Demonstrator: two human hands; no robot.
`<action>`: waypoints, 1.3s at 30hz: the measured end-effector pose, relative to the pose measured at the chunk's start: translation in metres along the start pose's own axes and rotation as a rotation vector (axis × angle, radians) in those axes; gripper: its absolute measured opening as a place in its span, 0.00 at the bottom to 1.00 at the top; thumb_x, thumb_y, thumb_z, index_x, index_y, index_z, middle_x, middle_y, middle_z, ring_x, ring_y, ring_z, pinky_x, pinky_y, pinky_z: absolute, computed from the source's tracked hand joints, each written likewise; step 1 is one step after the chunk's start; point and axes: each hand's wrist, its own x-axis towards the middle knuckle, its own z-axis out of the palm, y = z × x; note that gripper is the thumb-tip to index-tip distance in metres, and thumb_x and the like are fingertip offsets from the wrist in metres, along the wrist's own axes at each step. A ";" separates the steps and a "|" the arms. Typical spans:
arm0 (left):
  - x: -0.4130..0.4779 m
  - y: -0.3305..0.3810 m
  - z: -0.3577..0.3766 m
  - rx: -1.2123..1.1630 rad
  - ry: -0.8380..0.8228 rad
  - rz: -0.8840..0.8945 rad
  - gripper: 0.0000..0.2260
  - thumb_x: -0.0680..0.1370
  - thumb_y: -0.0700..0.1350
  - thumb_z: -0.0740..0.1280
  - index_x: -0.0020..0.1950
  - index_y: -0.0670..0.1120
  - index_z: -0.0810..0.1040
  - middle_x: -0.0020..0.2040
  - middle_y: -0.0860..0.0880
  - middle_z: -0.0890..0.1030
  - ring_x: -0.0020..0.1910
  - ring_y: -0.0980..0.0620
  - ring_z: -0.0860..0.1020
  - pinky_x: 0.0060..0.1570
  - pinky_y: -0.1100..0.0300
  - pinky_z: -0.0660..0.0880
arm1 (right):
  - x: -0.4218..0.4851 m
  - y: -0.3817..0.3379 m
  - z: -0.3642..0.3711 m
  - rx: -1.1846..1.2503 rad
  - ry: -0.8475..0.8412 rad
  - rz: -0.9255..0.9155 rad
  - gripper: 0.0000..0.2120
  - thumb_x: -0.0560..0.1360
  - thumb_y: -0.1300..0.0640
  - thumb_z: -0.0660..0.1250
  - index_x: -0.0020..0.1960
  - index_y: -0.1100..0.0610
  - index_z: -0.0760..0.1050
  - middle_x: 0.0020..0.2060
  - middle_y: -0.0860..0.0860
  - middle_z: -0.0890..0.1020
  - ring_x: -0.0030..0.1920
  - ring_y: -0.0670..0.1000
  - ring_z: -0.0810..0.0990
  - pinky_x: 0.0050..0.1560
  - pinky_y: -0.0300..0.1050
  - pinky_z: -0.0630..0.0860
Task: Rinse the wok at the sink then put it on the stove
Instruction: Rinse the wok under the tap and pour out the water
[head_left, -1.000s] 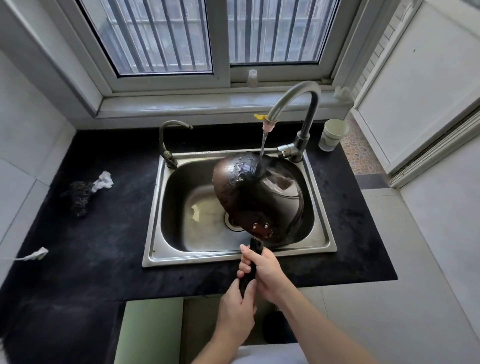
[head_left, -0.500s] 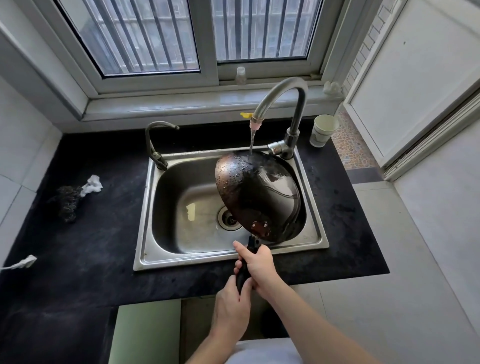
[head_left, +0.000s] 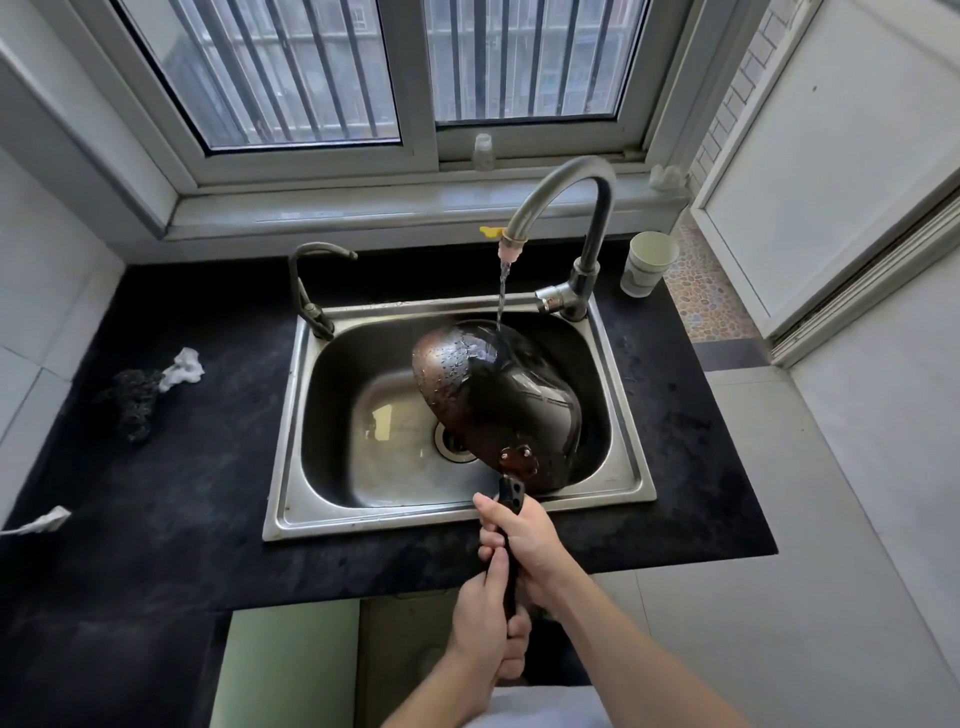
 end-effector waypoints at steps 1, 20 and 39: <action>0.000 0.000 -0.002 0.030 0.023 0.040 0.22 0.80 0.61 0.56 0.45 0.43 0.75 0.24 0.48 0.66 0.19 0.53 0.60 0.22 0.66 0.57 | 0.000 -0.001 0.001 0.005 0.005 0.008 0.13 0.78 0.59 0.70 0.36 0.55 0.72 0.28 0.50 0.70 0.25 0.45 0.69 0.29 0.40 0.73; 0.000 -0.010 -0.014 0.435 0.291 0.500 0.14 0.81 0.54 0.57 0.45 0.48 0.77 0.30 0.51 0.78 0.32 0.54 0.76 0.37 0.57 0.73 | -0.005 -0.009 0.021 -0.011 0.071 0.040 0.10 0.78 0.65 0.68 0.41 0.59 0.69 0.27 0.51 0.72 0.25 0.48 0.71 0.29 0.45 0.74; 0.010 -0.019 0.002 0.438 0.274 0.449 0.17 0.77 0.63 0.56 0.50 0.53 0.77 0.45 0.49 0.83 0.46 0.50 0.82 0.48 0.48 0.79 | -0.012 -0.016 0.002 0.096 -0.009 0.067 0.12 0.79 0.65 0.67 0.39 0.57 0.69 0.28 0.51 0.71 0.25 0.47 0.70 0.30 0.43 0.74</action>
